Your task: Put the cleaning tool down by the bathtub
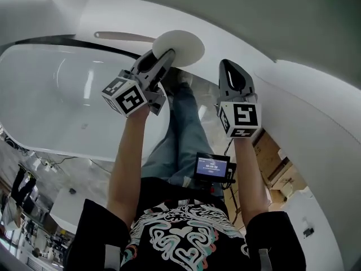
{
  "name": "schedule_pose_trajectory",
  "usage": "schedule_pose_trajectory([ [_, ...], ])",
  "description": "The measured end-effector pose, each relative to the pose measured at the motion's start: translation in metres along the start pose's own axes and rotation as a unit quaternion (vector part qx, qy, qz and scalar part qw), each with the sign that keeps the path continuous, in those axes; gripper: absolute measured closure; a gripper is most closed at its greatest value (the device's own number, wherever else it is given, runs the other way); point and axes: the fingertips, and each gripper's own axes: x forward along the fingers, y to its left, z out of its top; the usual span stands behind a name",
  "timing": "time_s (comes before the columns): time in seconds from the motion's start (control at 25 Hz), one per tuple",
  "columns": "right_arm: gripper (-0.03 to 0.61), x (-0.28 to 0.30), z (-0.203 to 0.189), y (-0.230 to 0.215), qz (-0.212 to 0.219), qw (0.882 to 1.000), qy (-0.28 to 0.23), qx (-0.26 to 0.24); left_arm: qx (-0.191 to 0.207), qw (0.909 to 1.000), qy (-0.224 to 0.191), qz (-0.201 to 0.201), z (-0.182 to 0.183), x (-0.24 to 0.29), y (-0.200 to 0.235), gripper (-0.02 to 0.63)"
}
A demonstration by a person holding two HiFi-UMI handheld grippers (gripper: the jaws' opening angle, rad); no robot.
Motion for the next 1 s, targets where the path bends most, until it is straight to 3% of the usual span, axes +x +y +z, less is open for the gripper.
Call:
schedule_pose_trajectory([
  [0.32,0.551,0.031,-0.032,-0.008,0.002,1.000,0.026,0.000,-0.012,0.9995,0.023,0.016,-0.023,0.024,0.033,0.474],
  [0.56,0.551,0.052,-0.060,-0.001,0.020,0.998,0.047,-0.034,-0.020,0.9985,0.040,0.032,-0.043,0.035,0.055,0.472],
  [1.0,0.551,0.070,-0.101,-0.011,0.013,0.998,0.059,-0.014,-0.025,0.9962,0.072,0.041,-0.075,0.045,0.077,0.474],
])
